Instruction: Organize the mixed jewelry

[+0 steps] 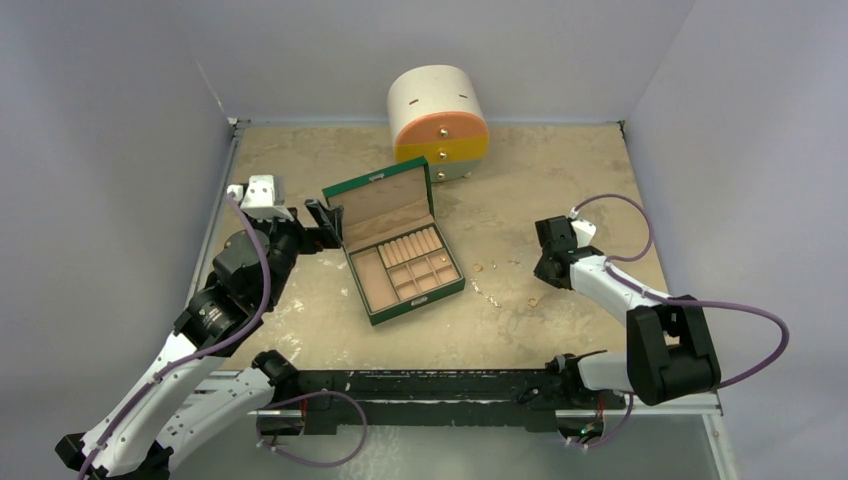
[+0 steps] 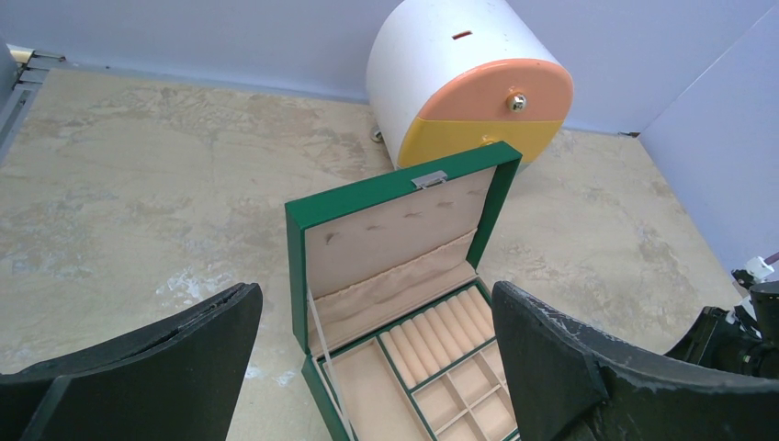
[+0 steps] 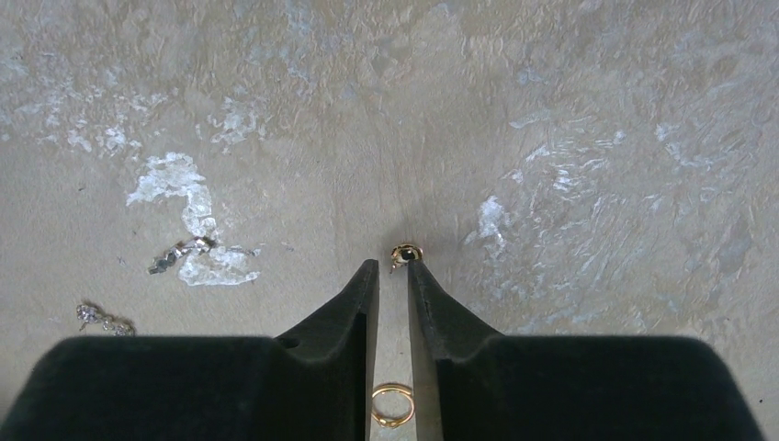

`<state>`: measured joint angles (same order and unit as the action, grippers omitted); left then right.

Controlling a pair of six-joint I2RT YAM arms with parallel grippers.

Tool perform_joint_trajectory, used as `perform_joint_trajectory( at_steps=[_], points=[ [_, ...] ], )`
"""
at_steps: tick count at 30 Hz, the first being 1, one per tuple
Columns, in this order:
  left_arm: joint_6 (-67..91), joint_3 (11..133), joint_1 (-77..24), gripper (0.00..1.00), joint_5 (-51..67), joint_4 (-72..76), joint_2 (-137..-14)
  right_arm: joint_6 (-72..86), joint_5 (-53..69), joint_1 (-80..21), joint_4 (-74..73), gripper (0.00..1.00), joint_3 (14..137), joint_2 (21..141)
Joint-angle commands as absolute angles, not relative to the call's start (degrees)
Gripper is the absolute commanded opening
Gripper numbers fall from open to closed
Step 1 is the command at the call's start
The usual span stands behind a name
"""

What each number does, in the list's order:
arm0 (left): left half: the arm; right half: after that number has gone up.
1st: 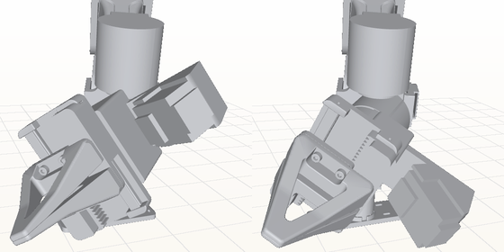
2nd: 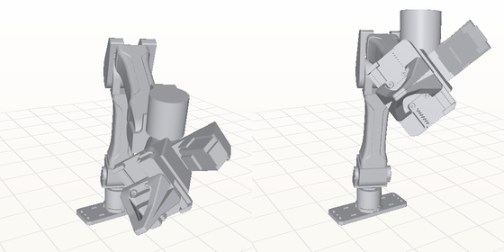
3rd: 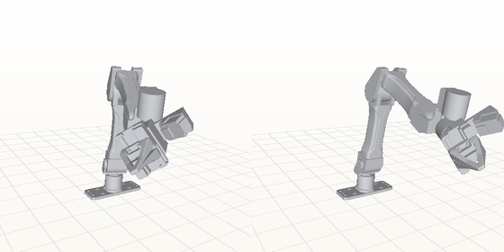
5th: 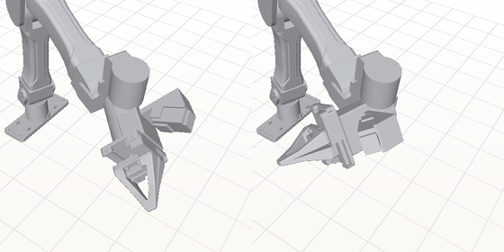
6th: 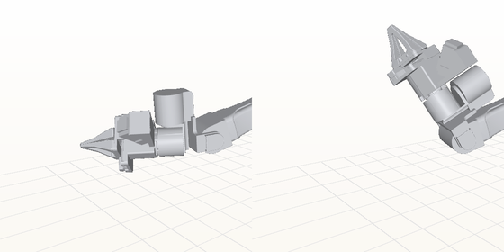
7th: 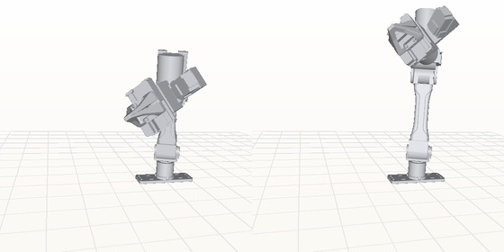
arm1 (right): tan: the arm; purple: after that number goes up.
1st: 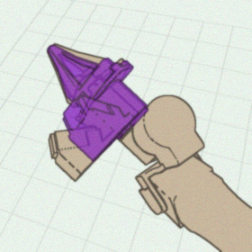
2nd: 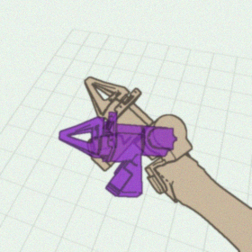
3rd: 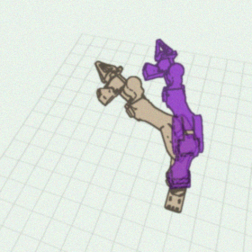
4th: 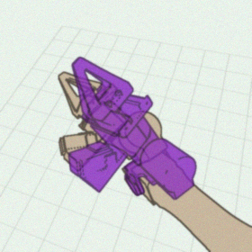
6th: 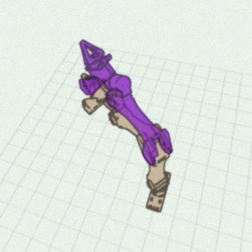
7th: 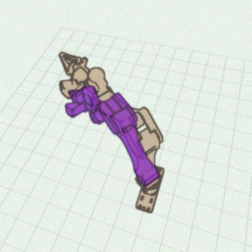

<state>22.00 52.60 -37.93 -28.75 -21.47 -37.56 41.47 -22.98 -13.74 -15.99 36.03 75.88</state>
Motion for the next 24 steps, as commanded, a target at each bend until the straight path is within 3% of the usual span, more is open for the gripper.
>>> perform_joint_trajectory(
  at_steps=[1, 9, 13, 24],
  points=[
    [22.80, 52.81, -37.70, 0.96, -28.63, -19.04, -37.71, 42.58, -24.10, -13.28, -15.21, 0.19, 37.70, 76.26],
    [22.78, 52.82, -37.69, 0.96, -28.65, -19.07, -37.71, 42.62, -24.32, -13.12, -14.55, 0.11, 37.94, 77.13],
    [22.78, 52.82, -37.70, 0.96, -28.65, -19.07, -37.67, 42.48, -23.79, -13.03, -14.14, 0.00, 37.82, 77.39],
    [22.90, 52.82, -37.62, 0.96, -28.65, -18.93, -38.05, 36.59, -16.51, -13.07, -10.09, 0.00, 36.39, 71.59]
  ],
)
